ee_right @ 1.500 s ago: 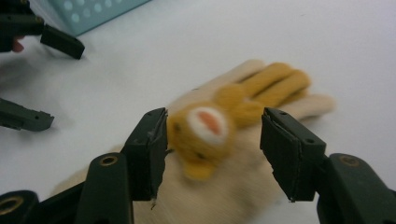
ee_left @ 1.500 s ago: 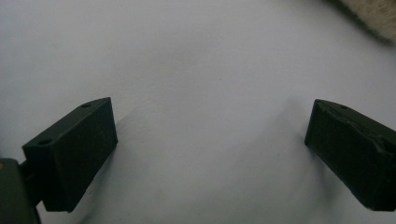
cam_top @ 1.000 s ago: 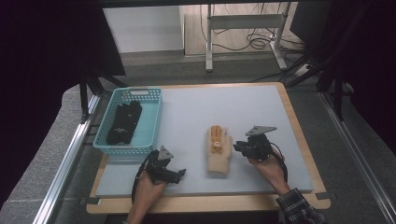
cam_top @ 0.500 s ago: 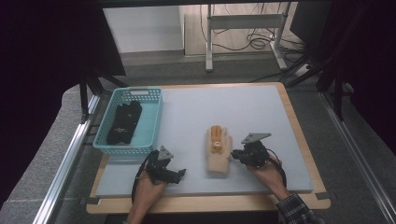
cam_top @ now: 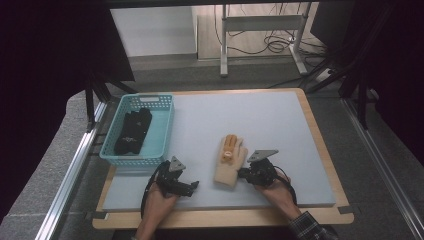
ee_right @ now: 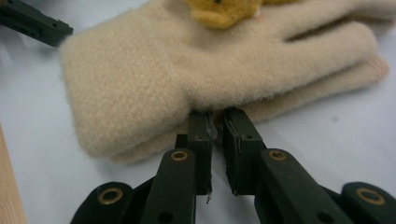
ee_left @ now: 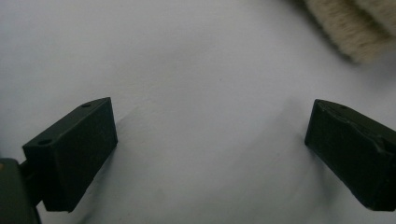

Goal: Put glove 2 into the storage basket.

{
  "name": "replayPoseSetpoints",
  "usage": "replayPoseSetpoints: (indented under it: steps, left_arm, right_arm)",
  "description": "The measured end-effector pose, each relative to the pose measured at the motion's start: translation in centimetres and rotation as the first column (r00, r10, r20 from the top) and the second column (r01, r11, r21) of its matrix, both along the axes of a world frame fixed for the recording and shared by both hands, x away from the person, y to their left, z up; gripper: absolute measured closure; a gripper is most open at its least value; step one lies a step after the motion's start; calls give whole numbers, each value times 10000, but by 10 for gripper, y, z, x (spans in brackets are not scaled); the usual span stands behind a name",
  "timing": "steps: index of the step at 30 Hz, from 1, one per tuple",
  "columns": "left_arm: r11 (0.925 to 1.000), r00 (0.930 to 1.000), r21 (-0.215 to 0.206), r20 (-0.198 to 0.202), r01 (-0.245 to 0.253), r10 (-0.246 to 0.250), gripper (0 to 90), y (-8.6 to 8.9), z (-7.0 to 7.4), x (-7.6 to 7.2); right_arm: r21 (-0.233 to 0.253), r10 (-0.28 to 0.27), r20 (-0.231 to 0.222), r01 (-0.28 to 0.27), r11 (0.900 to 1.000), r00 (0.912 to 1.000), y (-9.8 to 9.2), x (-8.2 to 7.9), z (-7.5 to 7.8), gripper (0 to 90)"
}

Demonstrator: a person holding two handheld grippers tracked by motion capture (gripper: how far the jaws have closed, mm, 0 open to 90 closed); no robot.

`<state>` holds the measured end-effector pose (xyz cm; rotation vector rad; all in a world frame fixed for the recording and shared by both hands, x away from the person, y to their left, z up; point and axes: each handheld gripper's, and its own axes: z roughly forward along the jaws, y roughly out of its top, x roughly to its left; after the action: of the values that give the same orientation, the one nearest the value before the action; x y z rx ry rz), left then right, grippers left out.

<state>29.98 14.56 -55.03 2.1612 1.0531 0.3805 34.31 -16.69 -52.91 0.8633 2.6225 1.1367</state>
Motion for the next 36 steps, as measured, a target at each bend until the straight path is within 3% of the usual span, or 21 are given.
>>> replayPoseSetpoints:
  steps: [16,23,28,36]
  left_arm:
    - [10000,10000,-8,1,-17,17,24,0,0,0]
    - [10000,10000,-7,1,-19,19,24,0,0,0]
    - [10000,10000,1,-4,-11,11,24,0,0,0]
    - [10000,10000,-7,1,-23,23,24,0,0,0]
  right_arm:
    - [295,198,229,-205,9994,9995,44,10,-6,771]
    - [204,297,427,-306,9993,9986,59,13,-7,765]
    - [103,290,578,-297,9995,9979,53,9,-3,729]
    - [162,-350,937,337,9993,9950,23,8,5,587]
